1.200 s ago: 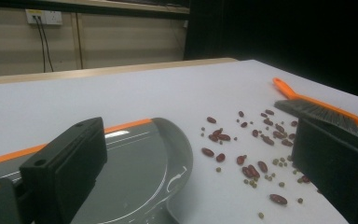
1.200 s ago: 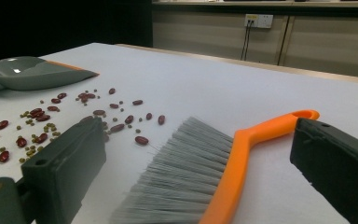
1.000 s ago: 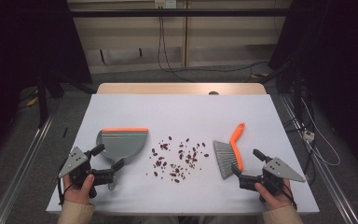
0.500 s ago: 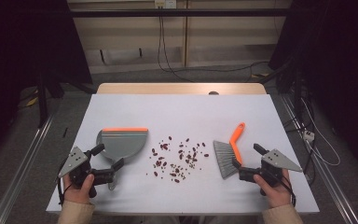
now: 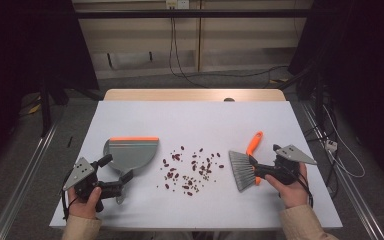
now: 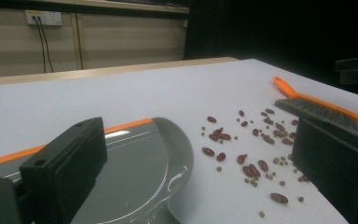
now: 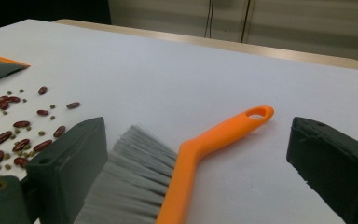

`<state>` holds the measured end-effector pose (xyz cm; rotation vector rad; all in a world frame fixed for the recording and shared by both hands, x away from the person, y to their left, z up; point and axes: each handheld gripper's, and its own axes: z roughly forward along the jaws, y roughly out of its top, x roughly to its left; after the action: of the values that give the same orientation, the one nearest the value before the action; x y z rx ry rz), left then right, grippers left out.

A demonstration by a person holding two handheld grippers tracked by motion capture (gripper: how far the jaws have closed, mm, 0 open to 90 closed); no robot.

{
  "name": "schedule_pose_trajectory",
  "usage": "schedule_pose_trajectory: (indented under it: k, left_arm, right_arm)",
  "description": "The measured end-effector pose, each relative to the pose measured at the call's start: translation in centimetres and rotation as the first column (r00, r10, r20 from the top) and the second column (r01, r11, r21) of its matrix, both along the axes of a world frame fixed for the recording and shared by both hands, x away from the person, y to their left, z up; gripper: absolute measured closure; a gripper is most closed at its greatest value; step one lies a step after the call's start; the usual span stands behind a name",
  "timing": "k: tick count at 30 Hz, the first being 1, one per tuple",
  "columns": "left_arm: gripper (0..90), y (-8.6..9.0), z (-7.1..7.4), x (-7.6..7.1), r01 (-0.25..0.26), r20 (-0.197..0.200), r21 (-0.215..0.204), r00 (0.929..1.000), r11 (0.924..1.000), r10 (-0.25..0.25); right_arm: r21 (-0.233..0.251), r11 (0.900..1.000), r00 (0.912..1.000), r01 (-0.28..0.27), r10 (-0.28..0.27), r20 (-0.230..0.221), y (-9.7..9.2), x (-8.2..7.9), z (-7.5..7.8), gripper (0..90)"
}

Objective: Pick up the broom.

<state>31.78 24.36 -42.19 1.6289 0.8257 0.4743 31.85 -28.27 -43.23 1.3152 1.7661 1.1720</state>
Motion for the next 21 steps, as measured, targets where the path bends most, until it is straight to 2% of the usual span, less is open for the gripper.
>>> schedule_pose_trajectory:
  k: [2, 3, 6, 8, 9, 10, 13, 17, 19, 21]
  left_arm:
    - [3.3, 0.1, 0.0, 0.0, -0.002, -0.002, -0.004, 1.0000, 1.0000, 0.002]
    - [3.3, 0.1, 0.0, 0.0, -0.003, -0.002, -0.005, 1.0000, 1.0000, 0.003]
    - [3.3, 0.2, 0.0, 0.0, -0.003, 0.002, -0.002, 1.0000, 1.0000, 0.003]
    - [3.3, 0.1, 0.0, 0.0, -0.002, -0.001, -0.004, 1.0000, 1.0000, 0.002]
    - [3.3, 0.1, 0.0, 0.0, -0.001, -0.002, -0.004, 1.0000, 1.0000, 0.001]
    - [3.3, 0.1, 0.0, 0.0, 0.001, -0.001, -0.006, 1.0000, 1.0000, -0.001]
    - [3.3, 0.1, 0.0, 0.0, 0.003, -0.004, -0.006, 1.0000, 1.0000, -0.003]
    - [3.3, 0.1, 0.0, 0.0, 0.001, -0.003, -0.008, 1.0000, 1.0000, -0.001]
    - [3.3, 0.2, 0.0, 0.1, 0.001, -0.007, -0.008, 1.0000, 1.0000, -0.001]
    - [3.3, 0.2, -0.1, 0.1, 0.000, -0.011, -0.010, 0.9999, 1.0000, 0.000]
  right_arm:
    - [-0.004, 1.0000, 1.0000, 0.003, -0.003, -0.007, 0.1, 0.4, 0.0, 5.8]
    - [-0.020, 0.9997, 0.9995, 0.016, -0.017, -0.028, 0.4, 1.1, 0.0, 5.9]
    - [-0.011, 0.9992, 0.9981, 0.039, -0.040, -0.048, 0.5, 1.8, -0.1, 6.7]
    - [-0.029, 0.9974, 0.9949, 0.066, -0.068, -0.074, 0.5, 2.9, -0.3, 8.0]
    - [-0.029, 0.9974, 0.9949, 0.066, -0.068, -0.074, 0.5, 2.9, -0.3, 8.0]
    - [-0.030, 0.9955, 0.9908, 0.089, -0.092, -0.099, 0.5, 3.5, -0.5, 10.2]
    - [-0.050, 0.9934, 0.9861, 0.103, -0.109, -0.126, 0.6, 4.2, -0.8, 12.8]
    - [-0.061, 0.9884, 0.9723, 0.139, -0.148, -0.181, 0.7, 5.3, -1.6, 18.4]
    - [-0.044, 0.9873, 0.9655, 0.152, -0.158, -0.207, 0.9, 5.7, -2.0, 22.2]
    - [-0.047, 0.9874, 0.9646, 0.151, -0.158, -0.211, 1.0, 5.8, -2.1, 23.2]
